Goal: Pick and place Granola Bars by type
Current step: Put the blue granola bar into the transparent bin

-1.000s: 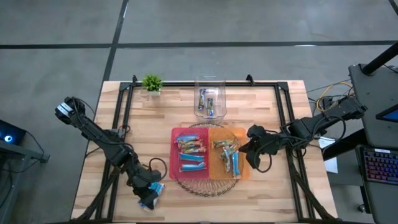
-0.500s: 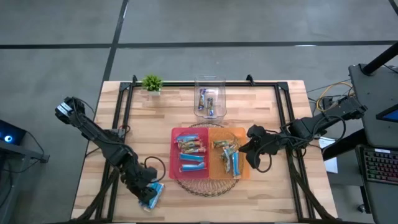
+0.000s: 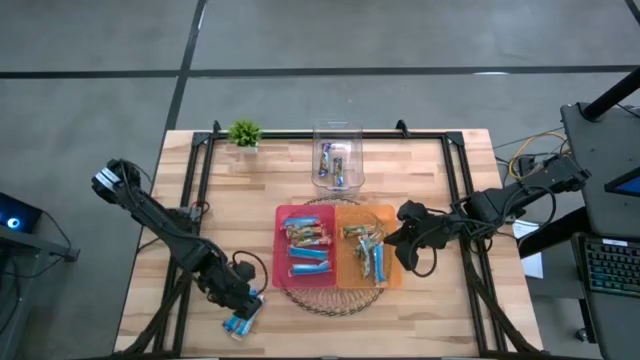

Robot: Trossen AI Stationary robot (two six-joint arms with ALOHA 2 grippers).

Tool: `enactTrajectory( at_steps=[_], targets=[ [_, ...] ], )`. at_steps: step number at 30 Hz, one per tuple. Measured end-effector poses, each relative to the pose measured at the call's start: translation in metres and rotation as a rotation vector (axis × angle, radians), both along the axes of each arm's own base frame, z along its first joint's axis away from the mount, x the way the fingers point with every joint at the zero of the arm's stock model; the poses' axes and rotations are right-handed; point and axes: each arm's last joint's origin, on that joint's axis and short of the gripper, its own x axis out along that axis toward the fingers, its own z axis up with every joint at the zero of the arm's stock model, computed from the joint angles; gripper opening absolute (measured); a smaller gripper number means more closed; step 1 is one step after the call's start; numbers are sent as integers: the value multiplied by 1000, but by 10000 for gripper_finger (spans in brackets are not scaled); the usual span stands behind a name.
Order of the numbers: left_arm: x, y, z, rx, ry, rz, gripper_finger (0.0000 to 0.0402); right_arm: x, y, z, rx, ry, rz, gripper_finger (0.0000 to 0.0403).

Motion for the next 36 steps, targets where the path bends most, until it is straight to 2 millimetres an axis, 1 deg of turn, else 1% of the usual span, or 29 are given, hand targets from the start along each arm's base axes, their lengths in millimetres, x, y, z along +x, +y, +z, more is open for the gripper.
enactTrajectory(
  at_steps=[4, 10, 13, 16, 24, 32, 36],
  targets=[
    [-2, -3, -8, 52, 47, 14, 251, 0, 0, 0, 3, 0, -3, 9],
    [-2, -1, -12, 149, 38, 110, 251, 0, 0, 0, 5, 0, -5, 9],
    [-3, -2, -18, 191, 68, 99, 250, 0, 0, 0, 5, 0, -5, 9],
    [-5, -6, -25, 229, 86, 82, 246, 0, 0, 0, 5, 0, -4, 9],
    [-5, -16, -41, 276, 127, 62, 227, 0, 0, 0, 5, 0, -5, 9],
    [3, -27, -56, 280, 110, 40, 223, 0, 0, -1, 1, 2, -3, 9],
    [5, -29, -67, 301, 144, 25, 223, 0, 0, -1, 2, 2, -4, 9]
  ],
)
